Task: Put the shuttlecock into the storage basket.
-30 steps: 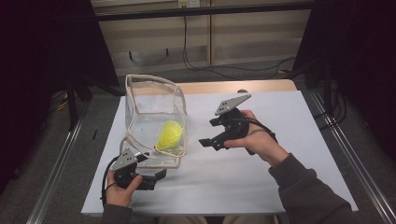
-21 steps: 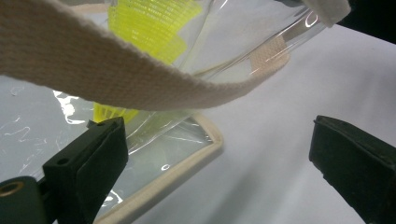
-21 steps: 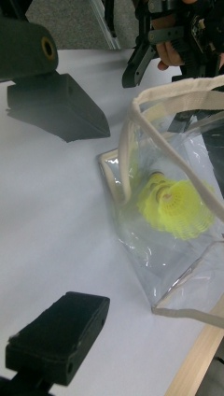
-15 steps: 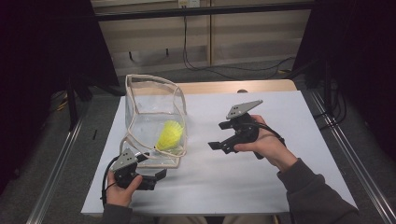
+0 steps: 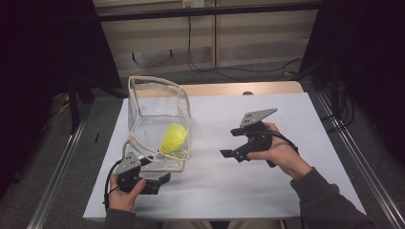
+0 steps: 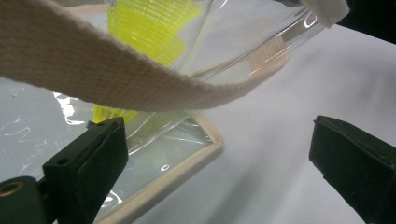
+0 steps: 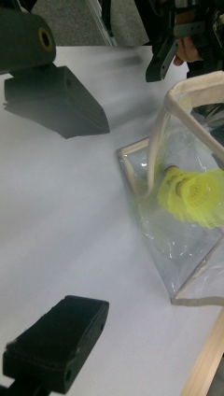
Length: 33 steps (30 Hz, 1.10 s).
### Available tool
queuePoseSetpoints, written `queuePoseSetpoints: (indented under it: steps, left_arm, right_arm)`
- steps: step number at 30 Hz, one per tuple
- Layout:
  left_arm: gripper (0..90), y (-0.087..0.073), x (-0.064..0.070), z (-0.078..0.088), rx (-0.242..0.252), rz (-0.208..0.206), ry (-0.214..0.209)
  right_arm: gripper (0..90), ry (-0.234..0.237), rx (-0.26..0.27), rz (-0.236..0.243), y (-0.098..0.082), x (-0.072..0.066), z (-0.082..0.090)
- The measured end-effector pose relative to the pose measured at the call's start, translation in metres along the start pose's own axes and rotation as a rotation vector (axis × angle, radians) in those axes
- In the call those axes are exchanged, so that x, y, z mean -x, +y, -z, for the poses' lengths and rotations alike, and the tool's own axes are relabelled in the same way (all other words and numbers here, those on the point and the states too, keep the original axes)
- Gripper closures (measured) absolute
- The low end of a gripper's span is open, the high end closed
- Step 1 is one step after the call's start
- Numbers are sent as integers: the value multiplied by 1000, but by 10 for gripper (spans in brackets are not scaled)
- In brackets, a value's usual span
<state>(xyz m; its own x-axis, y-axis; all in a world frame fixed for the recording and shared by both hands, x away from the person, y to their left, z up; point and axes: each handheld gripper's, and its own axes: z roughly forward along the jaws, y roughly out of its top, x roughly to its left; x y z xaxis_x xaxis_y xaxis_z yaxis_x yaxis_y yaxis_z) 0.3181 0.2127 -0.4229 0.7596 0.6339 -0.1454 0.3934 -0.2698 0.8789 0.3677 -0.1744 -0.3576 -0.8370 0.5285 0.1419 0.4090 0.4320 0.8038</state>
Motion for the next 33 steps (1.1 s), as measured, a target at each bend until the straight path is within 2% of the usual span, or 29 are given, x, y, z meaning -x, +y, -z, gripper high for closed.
queuePoseSetpoints:
  steps: [19, 33]
  left_arm:
    - [46, 0, 1, -1, 4, 2, 0]
    - [46, 0, 1, -1, 4, 1, -1]
  right_arm:
    - [118, -28, 12, -41, -33, 9, 10]
    - [109, -46, 19, -38, -49, 12, 15]
